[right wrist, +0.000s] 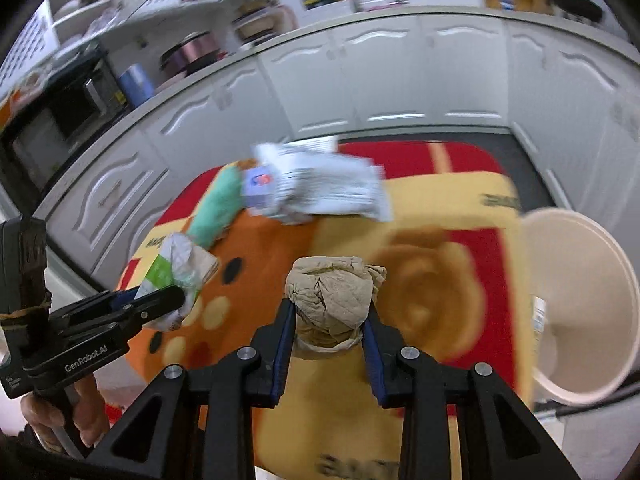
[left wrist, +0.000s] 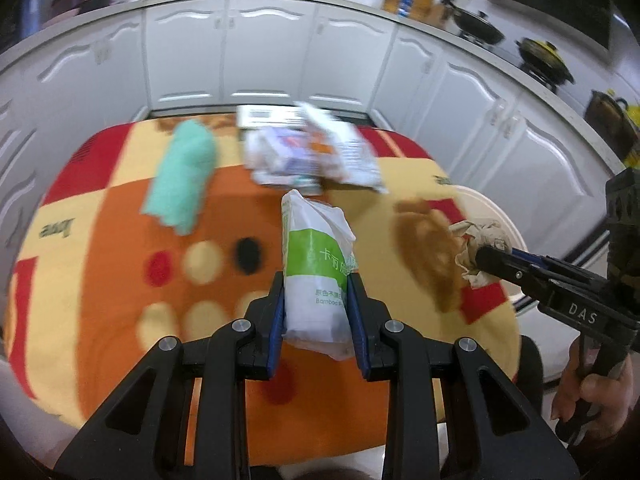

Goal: Collect trash
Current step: 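Carry packet and brown paper over the beige bin and open both tools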

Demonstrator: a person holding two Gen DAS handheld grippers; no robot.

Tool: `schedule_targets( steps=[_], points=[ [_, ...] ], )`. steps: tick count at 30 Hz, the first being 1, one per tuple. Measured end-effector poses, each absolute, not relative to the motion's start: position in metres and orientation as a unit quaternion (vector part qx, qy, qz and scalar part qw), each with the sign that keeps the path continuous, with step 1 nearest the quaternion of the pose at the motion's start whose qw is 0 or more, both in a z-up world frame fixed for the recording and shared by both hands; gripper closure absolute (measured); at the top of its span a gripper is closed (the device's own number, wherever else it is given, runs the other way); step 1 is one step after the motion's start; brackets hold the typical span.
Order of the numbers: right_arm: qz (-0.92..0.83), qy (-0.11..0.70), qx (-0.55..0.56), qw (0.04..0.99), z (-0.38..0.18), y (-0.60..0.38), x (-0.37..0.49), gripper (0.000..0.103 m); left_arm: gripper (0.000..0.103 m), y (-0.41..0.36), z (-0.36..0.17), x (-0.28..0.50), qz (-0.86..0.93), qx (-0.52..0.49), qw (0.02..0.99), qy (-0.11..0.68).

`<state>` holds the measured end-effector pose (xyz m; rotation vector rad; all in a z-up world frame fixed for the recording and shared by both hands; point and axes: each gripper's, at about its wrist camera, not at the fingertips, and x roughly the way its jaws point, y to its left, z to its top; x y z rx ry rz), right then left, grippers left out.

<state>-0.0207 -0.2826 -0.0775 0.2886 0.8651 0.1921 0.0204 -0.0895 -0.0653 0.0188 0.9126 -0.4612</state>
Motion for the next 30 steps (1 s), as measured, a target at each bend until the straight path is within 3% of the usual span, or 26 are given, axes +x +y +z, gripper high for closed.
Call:
schedule_targets(
  steps=[10,28,30],
  points=[
    [-0.007,0.404,0.18,0.897,-0.08,-0.381,-0.048,0.072,0.077,-0.187,-0.063,0.02,-0.281,0.047,0.854,0.436],
    [-0.098,0.424,0.193,0.879,-0.122,-0.473,-0.039,0.072,0.077,-0.336,-0.092,0.056,-0.36,0.061,0.811,0.458],
    [-0.106,0.422,0.2,0.878,-0.125,-0.481,-0.038,0.068,0.076,-0.344,-0.097,0.059,-0.363,0.059,0.809,0.458]
  ],
)
